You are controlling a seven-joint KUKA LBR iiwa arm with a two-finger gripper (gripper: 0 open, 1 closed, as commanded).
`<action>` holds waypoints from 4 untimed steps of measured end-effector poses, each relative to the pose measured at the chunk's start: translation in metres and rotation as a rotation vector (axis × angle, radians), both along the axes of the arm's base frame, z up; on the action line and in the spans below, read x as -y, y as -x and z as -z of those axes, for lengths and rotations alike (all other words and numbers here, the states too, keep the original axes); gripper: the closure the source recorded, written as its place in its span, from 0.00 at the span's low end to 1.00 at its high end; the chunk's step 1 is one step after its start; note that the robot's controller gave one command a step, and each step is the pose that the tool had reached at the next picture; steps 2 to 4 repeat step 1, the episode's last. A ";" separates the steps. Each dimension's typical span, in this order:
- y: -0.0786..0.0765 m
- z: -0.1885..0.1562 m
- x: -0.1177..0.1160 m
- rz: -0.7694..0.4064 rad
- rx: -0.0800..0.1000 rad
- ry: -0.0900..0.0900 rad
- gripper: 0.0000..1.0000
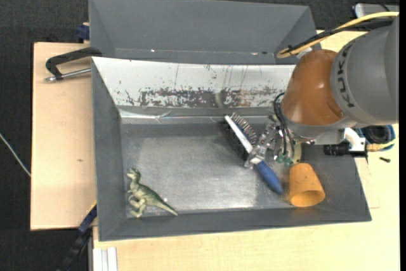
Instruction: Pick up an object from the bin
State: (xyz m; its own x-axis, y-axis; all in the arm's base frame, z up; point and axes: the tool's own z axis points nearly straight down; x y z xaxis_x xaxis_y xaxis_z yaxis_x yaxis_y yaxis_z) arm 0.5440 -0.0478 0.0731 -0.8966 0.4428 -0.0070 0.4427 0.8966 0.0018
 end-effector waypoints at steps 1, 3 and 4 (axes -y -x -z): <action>-0.007 -0.142 0.020 0.046 0.005 -0.001 1.00; -0.007 -0.142 0.020 0.046 0.005 -0.001 1.00; -0.007 -0.142 0.020 0.046 0.005 -0.001 1.00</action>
Offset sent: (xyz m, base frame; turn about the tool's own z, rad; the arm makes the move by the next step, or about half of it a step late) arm 0.0050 -0.0205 0.1369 0.0476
